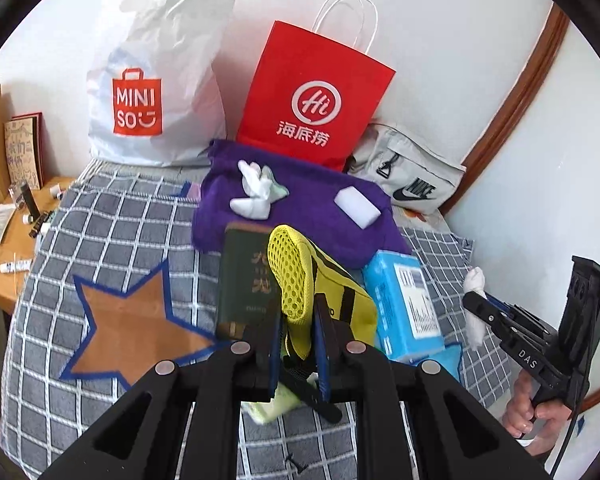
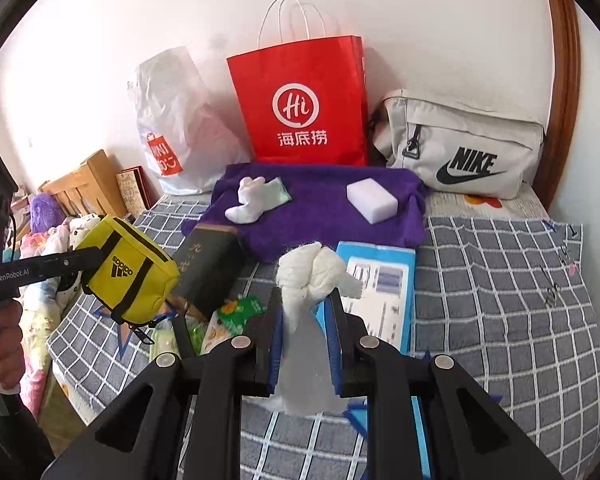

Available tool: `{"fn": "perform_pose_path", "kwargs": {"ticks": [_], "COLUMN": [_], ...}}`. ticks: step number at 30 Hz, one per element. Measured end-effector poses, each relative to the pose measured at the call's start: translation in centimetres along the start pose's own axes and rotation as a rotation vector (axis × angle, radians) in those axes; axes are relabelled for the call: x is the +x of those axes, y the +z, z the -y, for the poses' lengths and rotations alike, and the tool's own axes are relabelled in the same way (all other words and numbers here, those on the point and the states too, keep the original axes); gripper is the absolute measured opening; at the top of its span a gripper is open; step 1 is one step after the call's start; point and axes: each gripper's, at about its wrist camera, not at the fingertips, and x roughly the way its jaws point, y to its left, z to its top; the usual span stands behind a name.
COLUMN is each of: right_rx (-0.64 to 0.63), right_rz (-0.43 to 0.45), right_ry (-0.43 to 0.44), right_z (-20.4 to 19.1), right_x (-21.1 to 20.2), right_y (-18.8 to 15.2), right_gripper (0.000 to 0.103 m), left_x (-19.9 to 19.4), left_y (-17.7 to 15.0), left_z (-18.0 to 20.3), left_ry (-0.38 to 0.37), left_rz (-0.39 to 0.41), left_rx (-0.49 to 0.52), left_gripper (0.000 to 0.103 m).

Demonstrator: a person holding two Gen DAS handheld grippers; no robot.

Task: Organize soft objects
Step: 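Carry the yellow pouch and white tissue toward the purple towel with both grippers, then lower both grippers over the purple towel and open them to release pouch and tissue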

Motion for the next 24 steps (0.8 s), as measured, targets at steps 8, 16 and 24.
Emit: {"fn": "perform_pose_path", "kwargs": {"ticks": [8,16,24], "right_rx": [-0.026,0.003,0.032], "right_rz": [0.006,-0.024,-0.054], "right_ry": [-0.023,0.013,0.01], "right_z": [1.0,2.7,4.4], "right_x": [2.9,7.2,11.6], "right_y": [3.2,6.1,8.5], "right_gripper": [0.02,0.02,0.02], "left_x": [3.1,6.9,9.5], "left_y": [3.7,6.9,10.0], "left_z": [0.3,0.5,0.6], "left_ry": [0.028,0.04,0.04], "left_rz": [-0.001,-0.024,-0.02], "left_rx": [-0.004,-0.026,-0.025], "left_gripper": [0.014,0.014,0.014]}}
